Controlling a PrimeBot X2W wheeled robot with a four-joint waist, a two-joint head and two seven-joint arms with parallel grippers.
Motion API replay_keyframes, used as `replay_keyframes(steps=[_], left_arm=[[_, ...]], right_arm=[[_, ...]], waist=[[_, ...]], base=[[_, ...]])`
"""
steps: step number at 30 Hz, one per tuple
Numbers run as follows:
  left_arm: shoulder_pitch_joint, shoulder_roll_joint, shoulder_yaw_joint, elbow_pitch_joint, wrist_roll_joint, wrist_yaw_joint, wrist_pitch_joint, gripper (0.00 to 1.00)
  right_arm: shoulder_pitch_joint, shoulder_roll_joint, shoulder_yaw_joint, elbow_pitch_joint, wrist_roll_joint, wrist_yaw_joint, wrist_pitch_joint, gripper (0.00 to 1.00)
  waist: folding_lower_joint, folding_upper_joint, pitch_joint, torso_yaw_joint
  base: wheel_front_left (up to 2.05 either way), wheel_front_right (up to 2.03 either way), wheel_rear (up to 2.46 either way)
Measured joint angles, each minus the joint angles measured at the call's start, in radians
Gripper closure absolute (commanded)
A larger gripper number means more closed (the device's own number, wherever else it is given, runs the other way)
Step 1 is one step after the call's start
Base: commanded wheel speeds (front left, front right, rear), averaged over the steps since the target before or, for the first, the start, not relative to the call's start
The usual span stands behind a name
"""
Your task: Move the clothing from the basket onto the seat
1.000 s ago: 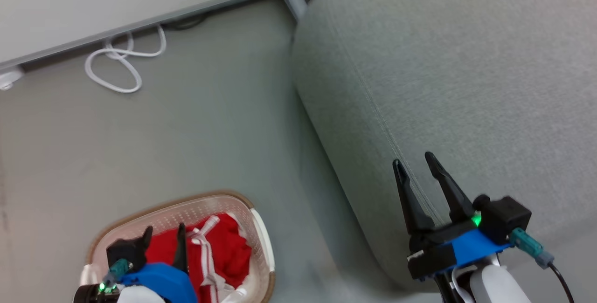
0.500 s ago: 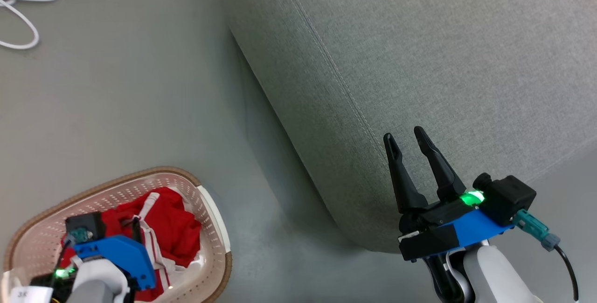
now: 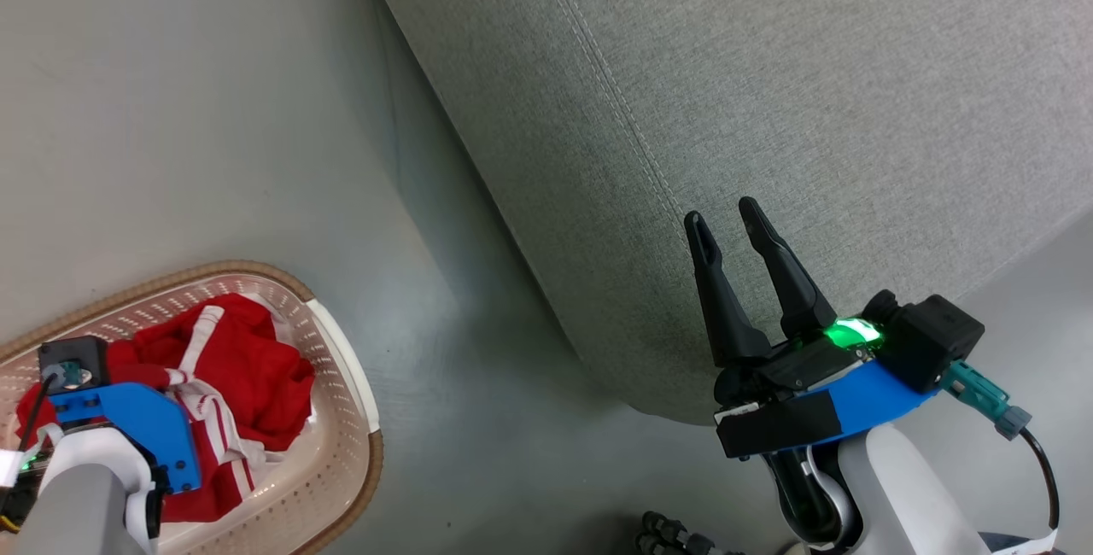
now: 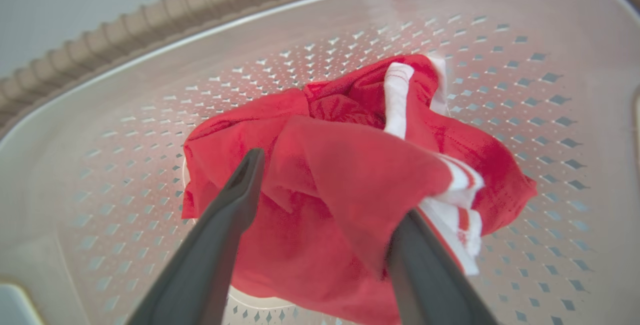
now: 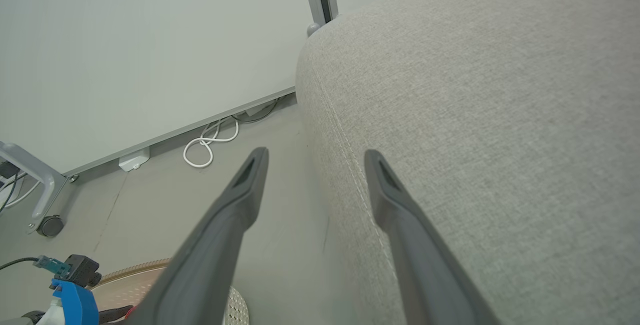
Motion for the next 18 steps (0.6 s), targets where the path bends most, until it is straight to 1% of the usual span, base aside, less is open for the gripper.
replay_keyframes(steps=[5, 9, 10, 11, 12, 18], left_arm=[[-0.022, 0.029, -0.006, 0.014, 0.006, 0.018, 0.081, 0.00], [-0.039, 0.048, -0.021, 0.006, 0.017, 0.032, 0.122, 0.00], [-0.043, 0.051, -0.024, 0.002, 0.019, 0.037, 0.128, 0.23], [-0.047, 0.053, -0.026, 0.001, 0.020, 0.039, 0.140, 0.92], [-0.049, 0.053, -0.025, 0.000, 0.018, 0.038, 0.154, 1.00], [-0.062, 0.051, -0.027, -0.014, 0.003, 0.030, 0.183, 1.00]], right_arm=[[-0.012, 0.000, 0.015, -0.012, 0.022, 0.000, 0.000, 0.00], [-0.028, 0.000, 0.019, -0.021, 0.038, 0.000, 0.000, 0.00], [-0.032, 0.000, 0.019, -0.024, 0.040, 0.000, 0.000, 0.00], [-0.034, 0.000, 0.019, -0.025, 0.043, 0.000, 0.000, 0.00], [-0.035, 0.000, 0.019, -0.025, 0.045, 0.000, 0.000, 0.00], [-0.052, 0.000, 0.017, -0.024, 0.046, 0.000, 0.000, 0.00]], waist=[[0.0000, 0.0000, 0.046, -0.013], [0.0000, 0.0000, 0.077, -0.019], [0.0000, 0.0000, 0.084, -0.019], [0.0000, 0.0000, 0.089, -0.018], [0.0000, 0.0000, 0.093, -0.017], [-0.0001, 0.0001, 0.097, -0.004]], base=[[0.00, 0.00, 0.00], [0.00, 0.00, 0.00], [0.00, 0.00, 0.00], [0.00, 0.00, 0.00], [0.00, 0.00, 0.00], [0.00, 0.00, 0.00]])
